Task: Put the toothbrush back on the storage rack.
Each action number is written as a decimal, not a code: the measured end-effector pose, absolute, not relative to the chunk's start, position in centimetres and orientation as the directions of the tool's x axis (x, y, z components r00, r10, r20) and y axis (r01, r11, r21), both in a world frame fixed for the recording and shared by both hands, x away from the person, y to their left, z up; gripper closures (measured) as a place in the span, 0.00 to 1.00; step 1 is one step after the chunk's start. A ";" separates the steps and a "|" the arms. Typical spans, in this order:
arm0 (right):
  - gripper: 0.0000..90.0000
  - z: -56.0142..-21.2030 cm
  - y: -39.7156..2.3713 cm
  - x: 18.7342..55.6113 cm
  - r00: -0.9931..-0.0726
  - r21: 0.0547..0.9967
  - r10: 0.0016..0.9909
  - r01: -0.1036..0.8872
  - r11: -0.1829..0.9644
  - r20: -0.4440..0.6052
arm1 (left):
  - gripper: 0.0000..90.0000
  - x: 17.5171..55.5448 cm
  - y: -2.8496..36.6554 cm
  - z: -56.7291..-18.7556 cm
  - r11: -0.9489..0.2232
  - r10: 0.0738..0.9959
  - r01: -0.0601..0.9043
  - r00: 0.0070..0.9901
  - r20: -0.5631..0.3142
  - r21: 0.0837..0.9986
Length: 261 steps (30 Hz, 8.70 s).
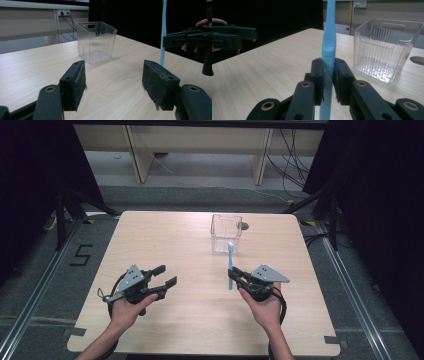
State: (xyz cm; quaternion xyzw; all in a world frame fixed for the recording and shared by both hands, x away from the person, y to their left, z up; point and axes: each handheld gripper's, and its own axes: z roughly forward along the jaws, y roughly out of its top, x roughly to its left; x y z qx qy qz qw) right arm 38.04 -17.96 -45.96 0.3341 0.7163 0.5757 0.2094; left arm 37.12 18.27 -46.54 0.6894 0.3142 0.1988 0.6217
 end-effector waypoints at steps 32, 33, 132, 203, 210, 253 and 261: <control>0.88 -44.1 -15.9 40.1 -0.641 0.978 0.762 0.203 0.045 0.098 | 0.44 40.3 18.5 -43.4 -0.260 0.715 -0.043 0.662 0.222 0.965; 0.88 -44.0 -15.9 40.2 -0.638 0.977 0.762 0.208 0.037 0.107 | 0.44 40.3 18.6 -43.4 -0.267 0.716 -0.042 0.659 0.228 0.963; 0.88 -39.1 -17.6 50.7 -0.452 0.994 0.890 0.108 -0.005 0.053 | 0.37 37.3 24.5 -51.4 -0.348 0.720 -0.001 0.641 0.268 0.937; 0.87 -43.6 -17.5 51.9 -0.378 0.985 0.925 0.172 0.032 0.035 | 0.37 37.0 24.2 -51.4 -0.347 0.715 0.000 0.647 0.265 0.938; 0.87 -44.1 -17.4 51.8 -0.373 0.983 0.927 0.178 0.037 0.033 | 0.37 37.0 24.2 -51.4 -0.347 0.715 0.000 0.647 0.265 0.938; 0.88 -45.8 -17.5 51.5 -0.369 0.977 0.929 0.209 0.050 0.031 | 0.37 37.1 24.1 -51.4 -0.350 0.713 0.001 0.649 0.265 0.937; 0.88 -45.7 -17.6 51.6 -0.370 0.978 0.929 0.196 0.072 0.005 | 0.37 37.1 24.1 -51.4 -0.348 0.712 0.000 0.650 0.265 0.937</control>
